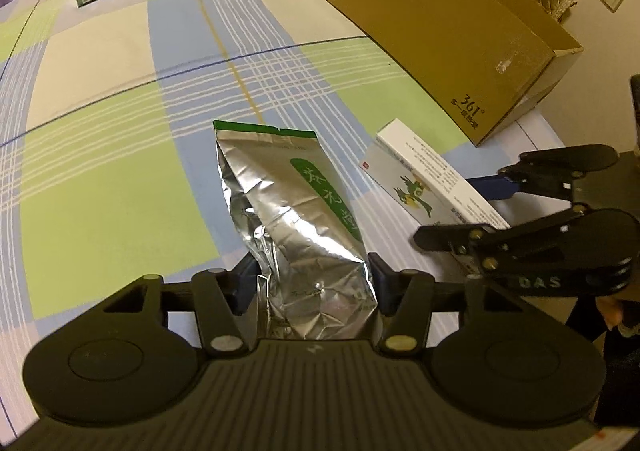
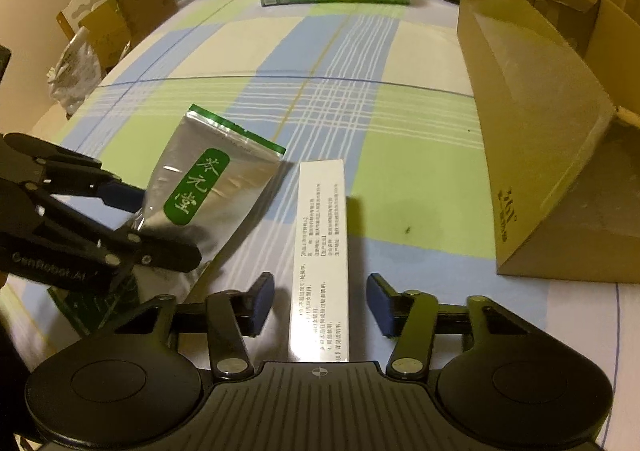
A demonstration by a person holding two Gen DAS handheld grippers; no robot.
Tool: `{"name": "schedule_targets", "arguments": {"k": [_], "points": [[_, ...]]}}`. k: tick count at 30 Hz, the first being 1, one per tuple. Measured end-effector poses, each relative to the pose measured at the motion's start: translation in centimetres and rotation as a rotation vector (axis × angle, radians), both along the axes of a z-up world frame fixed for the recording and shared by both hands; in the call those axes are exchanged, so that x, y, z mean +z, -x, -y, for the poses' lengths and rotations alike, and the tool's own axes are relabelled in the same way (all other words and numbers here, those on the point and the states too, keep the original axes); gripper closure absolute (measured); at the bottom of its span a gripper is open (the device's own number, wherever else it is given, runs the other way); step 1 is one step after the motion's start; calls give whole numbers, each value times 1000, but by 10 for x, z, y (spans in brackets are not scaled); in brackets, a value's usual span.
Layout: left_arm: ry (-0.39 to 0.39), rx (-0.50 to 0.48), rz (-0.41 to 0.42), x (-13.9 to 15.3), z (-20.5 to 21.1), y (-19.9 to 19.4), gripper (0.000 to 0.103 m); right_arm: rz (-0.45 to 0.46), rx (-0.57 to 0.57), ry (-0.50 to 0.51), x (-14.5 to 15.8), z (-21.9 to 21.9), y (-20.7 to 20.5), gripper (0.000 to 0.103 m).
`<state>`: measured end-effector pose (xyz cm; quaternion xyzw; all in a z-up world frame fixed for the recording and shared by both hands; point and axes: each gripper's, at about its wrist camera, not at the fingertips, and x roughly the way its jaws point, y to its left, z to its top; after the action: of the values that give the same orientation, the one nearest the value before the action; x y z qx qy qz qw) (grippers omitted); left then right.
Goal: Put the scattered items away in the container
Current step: 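Lift and carry the tea pouch and white box with both tools to the cardboard box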
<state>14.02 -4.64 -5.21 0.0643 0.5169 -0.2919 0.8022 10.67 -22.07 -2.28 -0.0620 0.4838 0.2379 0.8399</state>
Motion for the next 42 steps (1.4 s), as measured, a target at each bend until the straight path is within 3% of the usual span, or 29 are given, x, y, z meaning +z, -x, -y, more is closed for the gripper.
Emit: {"name": "schedule_targets", "arguments": {"k": [7,13,17,22,42], "points": [[-37,16,-11,-2,-1,0,40,7,15,13,-1,-4,0,59],[-86,-10,-8,-5,4,1,38,8,16,5,-1,-3,-1,62],[-99,-43,0,-3,8,3,48,17,22,15,-1,-2,1,80],[-91,-45,13,6,8,7,55,-5,-7,-27,3,8,4,80],[-46,-27,53,48,14,39,55,47,-59,-86,46,35,35,80]]}}
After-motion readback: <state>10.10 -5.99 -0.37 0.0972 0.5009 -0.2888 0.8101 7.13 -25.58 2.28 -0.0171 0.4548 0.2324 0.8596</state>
